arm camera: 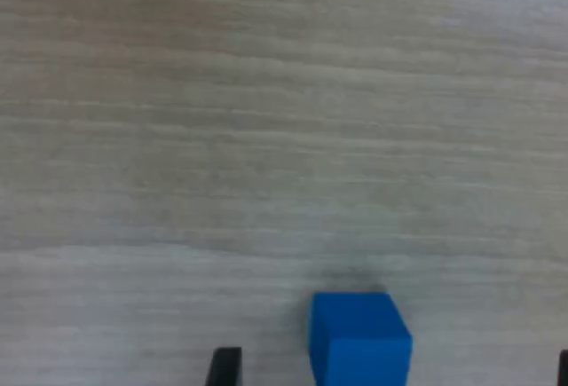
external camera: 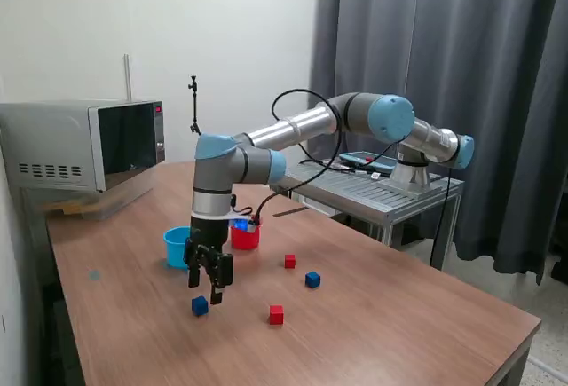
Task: Place red objects in the red bin, and blue objects in the blue bin.
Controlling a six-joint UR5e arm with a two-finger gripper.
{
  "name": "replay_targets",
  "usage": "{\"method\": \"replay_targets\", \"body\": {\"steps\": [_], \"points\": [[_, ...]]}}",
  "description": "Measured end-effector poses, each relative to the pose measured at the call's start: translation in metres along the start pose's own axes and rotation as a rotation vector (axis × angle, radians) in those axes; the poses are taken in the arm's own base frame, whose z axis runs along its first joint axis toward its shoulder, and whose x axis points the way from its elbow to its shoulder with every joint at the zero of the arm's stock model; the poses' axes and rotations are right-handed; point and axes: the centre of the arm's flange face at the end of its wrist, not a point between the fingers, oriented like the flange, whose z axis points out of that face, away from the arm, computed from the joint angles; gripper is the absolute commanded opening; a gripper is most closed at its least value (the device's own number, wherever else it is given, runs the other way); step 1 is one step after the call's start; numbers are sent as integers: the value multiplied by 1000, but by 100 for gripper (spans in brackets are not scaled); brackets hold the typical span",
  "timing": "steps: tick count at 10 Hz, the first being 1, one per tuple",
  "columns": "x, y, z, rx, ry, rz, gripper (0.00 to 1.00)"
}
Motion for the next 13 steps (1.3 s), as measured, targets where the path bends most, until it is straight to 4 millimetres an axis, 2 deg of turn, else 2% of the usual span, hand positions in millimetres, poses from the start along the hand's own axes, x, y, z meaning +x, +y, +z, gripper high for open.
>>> {"method": "replay_targets", "body": {"steps": [2,9,13], "points": [[-3,1,7,1,-14,-4,100],[-6,6,11,-23,-28,-6,100],[-8,5,20,-21,-28,-5,100]]}}
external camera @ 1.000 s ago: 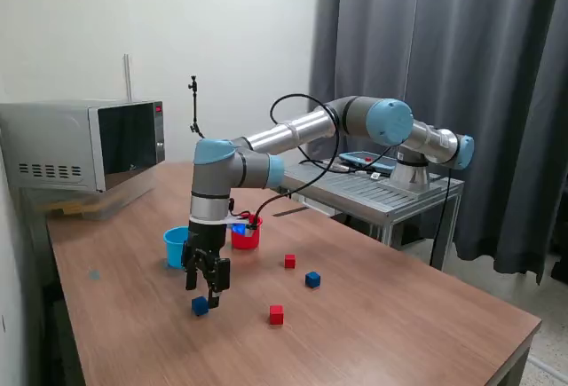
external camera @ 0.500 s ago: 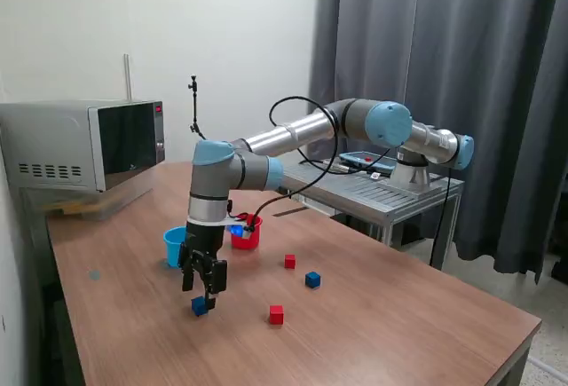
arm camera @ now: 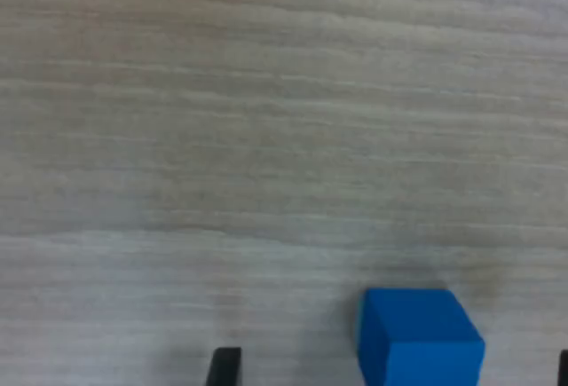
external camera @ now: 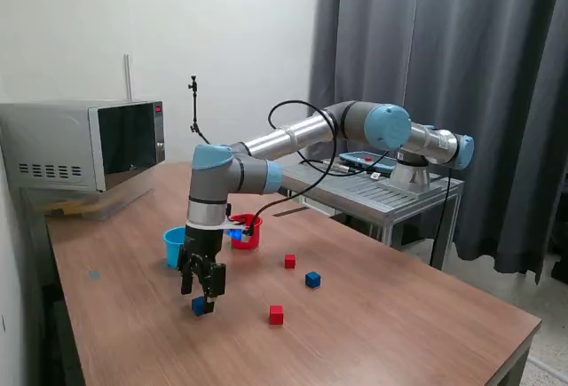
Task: Place red objects in the red bin, and blue objects in the blue bin.
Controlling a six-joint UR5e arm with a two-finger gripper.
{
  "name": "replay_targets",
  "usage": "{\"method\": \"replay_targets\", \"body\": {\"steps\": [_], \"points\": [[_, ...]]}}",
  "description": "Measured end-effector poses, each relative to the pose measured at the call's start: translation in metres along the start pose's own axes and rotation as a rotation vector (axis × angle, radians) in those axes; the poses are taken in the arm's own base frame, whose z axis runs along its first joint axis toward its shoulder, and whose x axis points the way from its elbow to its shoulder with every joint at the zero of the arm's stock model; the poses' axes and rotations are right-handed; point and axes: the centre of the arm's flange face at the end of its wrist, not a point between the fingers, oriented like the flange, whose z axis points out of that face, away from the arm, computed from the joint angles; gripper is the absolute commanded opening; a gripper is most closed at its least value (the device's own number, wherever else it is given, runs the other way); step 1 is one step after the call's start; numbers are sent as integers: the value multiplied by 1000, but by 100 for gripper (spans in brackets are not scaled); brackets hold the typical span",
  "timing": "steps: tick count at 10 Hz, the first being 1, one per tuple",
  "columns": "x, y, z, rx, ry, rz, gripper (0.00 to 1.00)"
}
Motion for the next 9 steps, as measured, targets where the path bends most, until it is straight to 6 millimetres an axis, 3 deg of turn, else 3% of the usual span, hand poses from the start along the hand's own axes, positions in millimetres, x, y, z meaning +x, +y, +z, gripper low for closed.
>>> {"method": "replay_targets", "body": {"steps": [9], "points": [[-2,2,1,-6,-1,1,100]]}}
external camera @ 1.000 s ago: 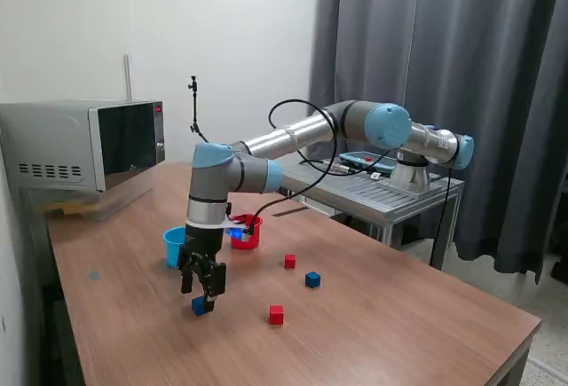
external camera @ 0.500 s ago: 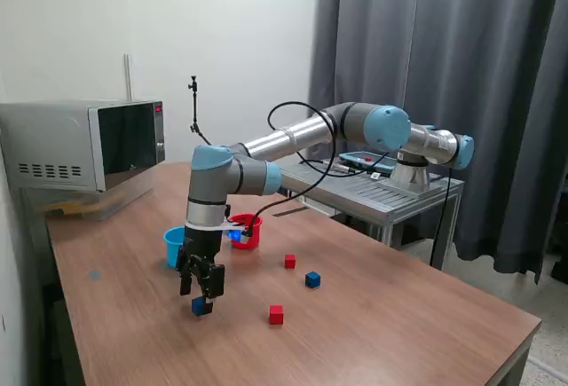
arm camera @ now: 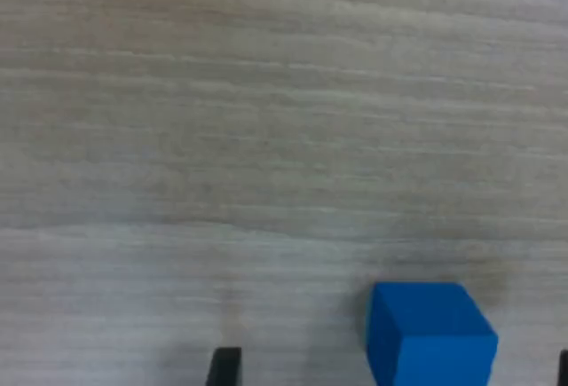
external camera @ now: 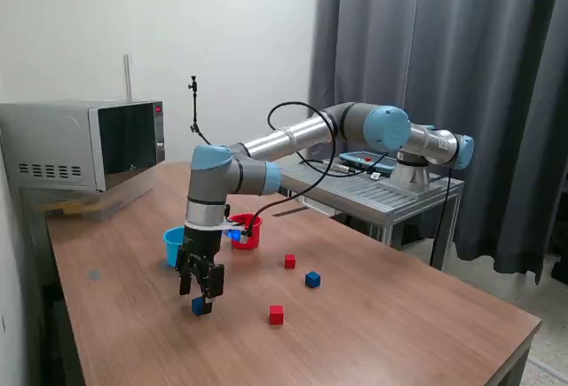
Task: Place red objects in the red bin, and blue objects in the blue bin.
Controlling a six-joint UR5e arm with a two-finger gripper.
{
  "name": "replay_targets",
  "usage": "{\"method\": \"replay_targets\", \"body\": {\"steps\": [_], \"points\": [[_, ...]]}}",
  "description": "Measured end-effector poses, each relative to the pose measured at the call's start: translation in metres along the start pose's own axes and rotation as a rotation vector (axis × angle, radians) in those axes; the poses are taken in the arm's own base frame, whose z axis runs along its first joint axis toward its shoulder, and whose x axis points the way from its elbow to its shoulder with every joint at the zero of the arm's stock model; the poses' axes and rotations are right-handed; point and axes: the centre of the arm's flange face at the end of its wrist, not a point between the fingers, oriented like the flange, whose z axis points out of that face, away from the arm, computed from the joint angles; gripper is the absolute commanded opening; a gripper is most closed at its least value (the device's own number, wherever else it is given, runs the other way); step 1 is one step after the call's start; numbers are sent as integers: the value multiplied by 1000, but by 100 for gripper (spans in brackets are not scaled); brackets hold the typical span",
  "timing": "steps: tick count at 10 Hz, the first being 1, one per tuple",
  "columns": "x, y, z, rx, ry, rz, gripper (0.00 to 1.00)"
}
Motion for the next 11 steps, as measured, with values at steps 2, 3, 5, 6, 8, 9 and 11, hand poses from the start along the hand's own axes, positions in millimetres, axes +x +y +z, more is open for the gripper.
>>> {"method": "replay_targets", "body": {"steps": [2,3,5,6,8,9,11], "points": [[0,0,0,0,1,1,0],[0,0,0,0,1,1,0],[1,0,1,0,2,2,0],[1,0,1,0,2,3,0],[1,0,1,0,2,4,0],[1,0,1,1,2,5,0],[2,0,0,1,2,7,0]]}}
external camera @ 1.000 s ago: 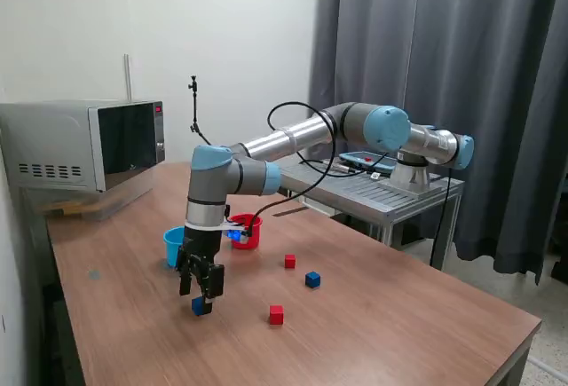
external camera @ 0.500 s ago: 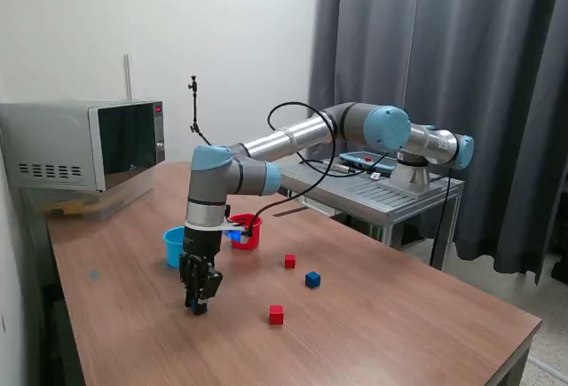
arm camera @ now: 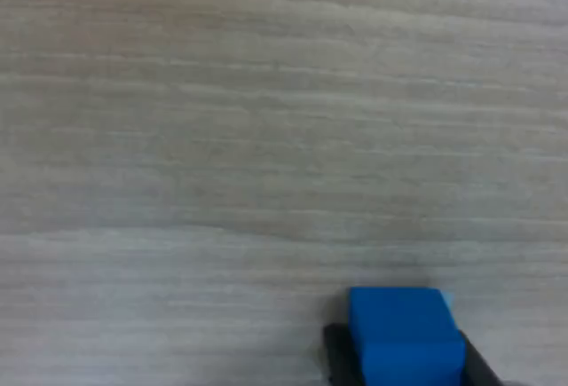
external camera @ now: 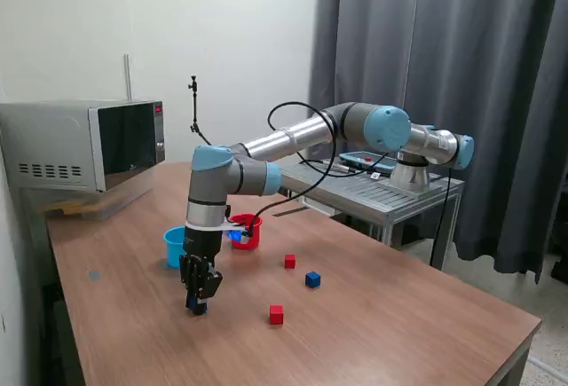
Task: Place red objects in the red bin, and blue objects in the blue bin.
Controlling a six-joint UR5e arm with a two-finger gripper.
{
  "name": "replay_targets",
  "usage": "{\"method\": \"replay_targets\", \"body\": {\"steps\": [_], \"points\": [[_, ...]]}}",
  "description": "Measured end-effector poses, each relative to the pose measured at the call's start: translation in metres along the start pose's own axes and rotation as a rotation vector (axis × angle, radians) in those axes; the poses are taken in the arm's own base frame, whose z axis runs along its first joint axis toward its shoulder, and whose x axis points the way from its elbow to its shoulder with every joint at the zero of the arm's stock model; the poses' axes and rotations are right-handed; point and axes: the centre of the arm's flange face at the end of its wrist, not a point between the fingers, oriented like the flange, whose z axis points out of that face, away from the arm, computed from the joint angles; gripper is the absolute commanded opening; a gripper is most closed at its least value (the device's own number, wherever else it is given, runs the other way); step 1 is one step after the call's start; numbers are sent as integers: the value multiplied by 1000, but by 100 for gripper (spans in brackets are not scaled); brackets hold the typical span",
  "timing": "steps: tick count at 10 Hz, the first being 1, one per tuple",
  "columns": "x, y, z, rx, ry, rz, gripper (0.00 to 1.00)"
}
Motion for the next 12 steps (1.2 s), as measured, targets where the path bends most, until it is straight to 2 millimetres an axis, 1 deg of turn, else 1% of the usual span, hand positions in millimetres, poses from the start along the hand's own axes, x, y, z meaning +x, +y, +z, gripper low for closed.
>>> {"method": "replay_targets", "body": {"steps": [1,2,5,7,8,9,10,12], "points": [[1,1,-6,-5,-1,0,0],[3,3,-19,-15,-3,0,0],[8,3,-75,-35,-36,-2,0],[9,-4,-103,-31,-67,-1,0],[8,-8,-113,-25,-78,1,0],[2,-13,-118,-17,-88,12,0],[-13,-16,-121,-9,-108,32,0],[-52,-17,-131,-6,-157,79,0]]}}
